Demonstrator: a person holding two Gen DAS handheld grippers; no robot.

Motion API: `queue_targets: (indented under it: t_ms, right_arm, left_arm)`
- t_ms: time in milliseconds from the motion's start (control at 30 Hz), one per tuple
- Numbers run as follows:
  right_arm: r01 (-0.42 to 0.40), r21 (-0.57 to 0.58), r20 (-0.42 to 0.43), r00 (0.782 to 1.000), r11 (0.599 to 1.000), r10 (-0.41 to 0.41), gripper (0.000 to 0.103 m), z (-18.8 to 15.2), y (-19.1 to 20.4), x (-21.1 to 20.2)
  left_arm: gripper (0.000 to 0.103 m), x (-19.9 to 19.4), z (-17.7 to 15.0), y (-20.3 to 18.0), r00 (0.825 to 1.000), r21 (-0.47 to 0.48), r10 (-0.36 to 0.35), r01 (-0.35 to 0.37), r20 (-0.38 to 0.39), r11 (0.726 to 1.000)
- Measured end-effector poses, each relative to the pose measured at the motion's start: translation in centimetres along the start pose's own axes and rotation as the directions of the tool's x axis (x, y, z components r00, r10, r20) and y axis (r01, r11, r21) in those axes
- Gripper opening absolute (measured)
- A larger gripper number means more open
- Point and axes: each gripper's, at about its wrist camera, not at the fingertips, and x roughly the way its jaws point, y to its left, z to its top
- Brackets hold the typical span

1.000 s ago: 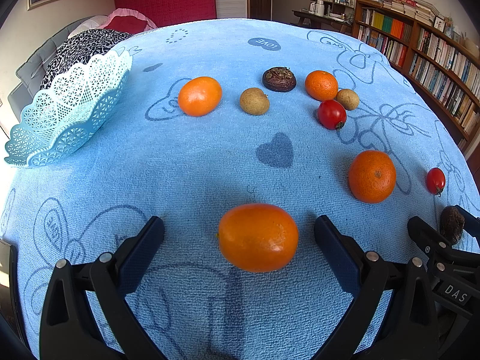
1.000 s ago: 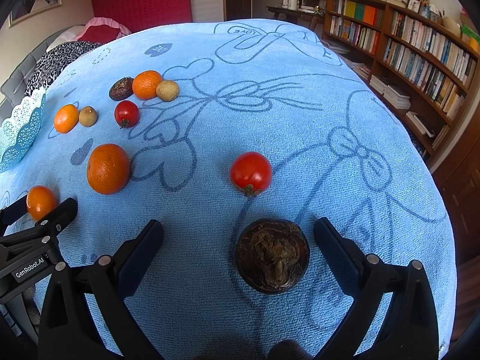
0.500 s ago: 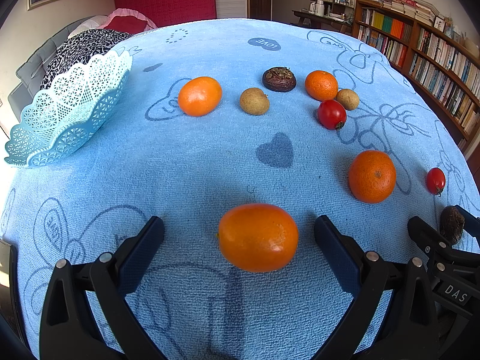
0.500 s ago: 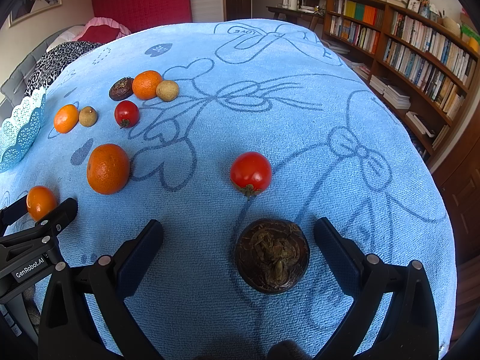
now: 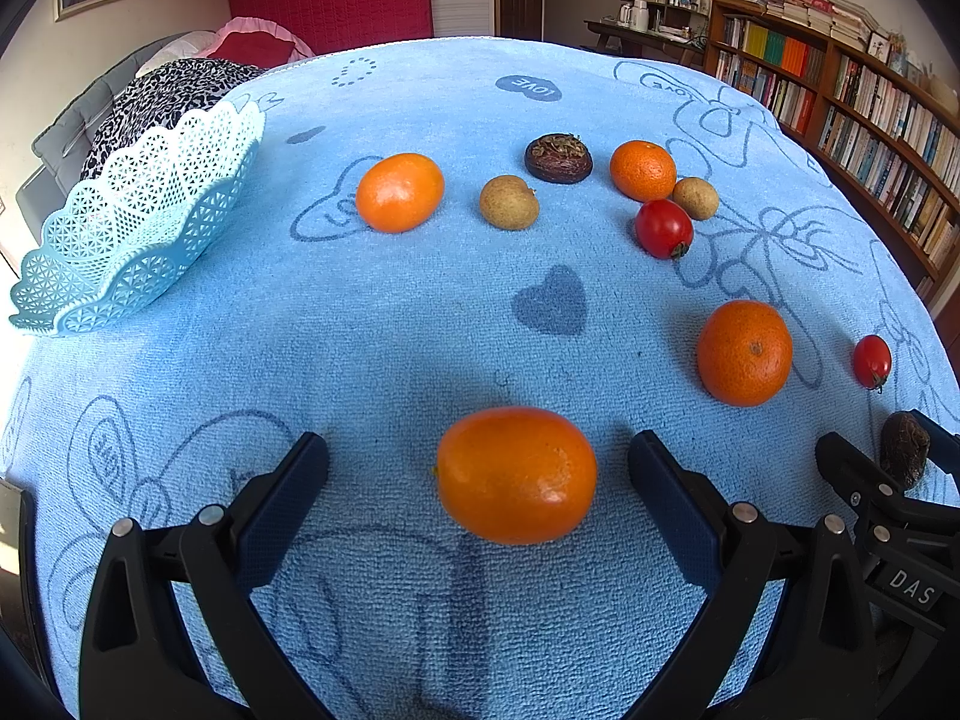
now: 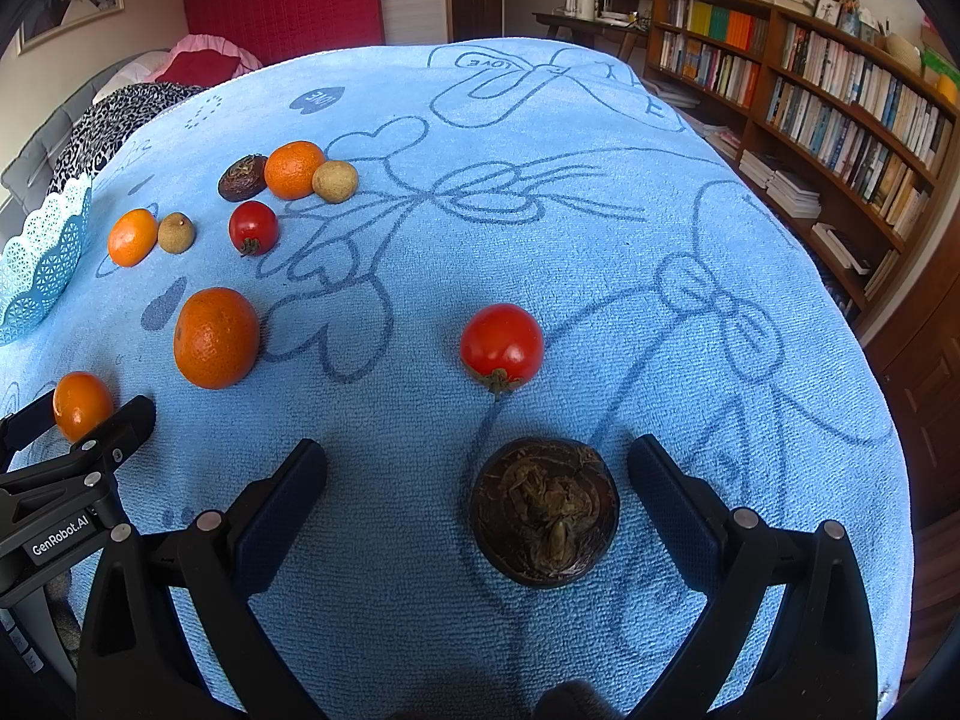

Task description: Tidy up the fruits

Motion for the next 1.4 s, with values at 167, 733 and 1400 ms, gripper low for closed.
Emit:
queue_targets:
  t_ms: [167,733,1400]
  right_arm:
    - [0.001,0.000,-0.001,1.000,1.000,-0.001,0.098,0.0,0.0,0.0]
    - [-0.037,-0.029,-0.039,0.999,0.999,0.036,0.098,0.3,-0.4,0.2]
    - [-0.157,-0.055,0.026,0.987,0.986,0.158,0.098,-1.4,-2.2,-2.6]
  left_arm:
    - [0.101,0.0,0.0,0.0,1.000,0.000,0.000,0.000,0.000,1.000]
    - [0.101,0.0,0.4,0.6,0.996,0.044,-0.074,0.076,-0.050,0.996]
    - [0.100,-4.0,-0.8,2.9,0.990,0.028,-0.113,0.111,0.080,0.993]
